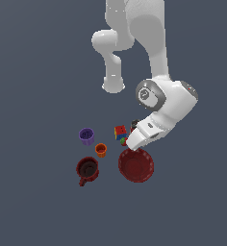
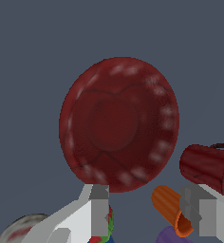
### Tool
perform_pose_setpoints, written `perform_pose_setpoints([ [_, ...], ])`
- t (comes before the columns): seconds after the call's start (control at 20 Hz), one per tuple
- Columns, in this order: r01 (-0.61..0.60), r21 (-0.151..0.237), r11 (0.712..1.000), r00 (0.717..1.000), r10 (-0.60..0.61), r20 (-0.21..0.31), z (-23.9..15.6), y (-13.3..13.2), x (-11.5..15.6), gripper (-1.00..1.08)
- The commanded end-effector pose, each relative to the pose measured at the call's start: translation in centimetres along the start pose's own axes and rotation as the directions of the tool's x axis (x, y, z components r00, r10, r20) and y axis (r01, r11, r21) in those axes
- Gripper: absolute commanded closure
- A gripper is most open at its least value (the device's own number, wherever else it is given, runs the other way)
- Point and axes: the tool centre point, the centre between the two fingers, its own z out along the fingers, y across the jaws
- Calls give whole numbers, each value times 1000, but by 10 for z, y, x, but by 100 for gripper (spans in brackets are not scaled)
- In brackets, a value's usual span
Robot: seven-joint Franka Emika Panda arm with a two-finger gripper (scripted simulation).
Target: Pick up a designated object from a clutter of objects.
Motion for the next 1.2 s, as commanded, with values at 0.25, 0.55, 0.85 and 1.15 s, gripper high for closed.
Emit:
perform_pose_setpoints([
  [0.25, 135, -54, 989, 990, -137, -28, 30, -41, 11, -20],
  [0.55, 191, -72, 979, 980, -194, -39, 42, -60, 14, -20],
  [0.85, 198, -74, 977, 979, -202, -39, 44, -63, 14, -20],
  [1.15, 201, -75, 977, 978, -204, -40, 61, -62, 15, -20],
])
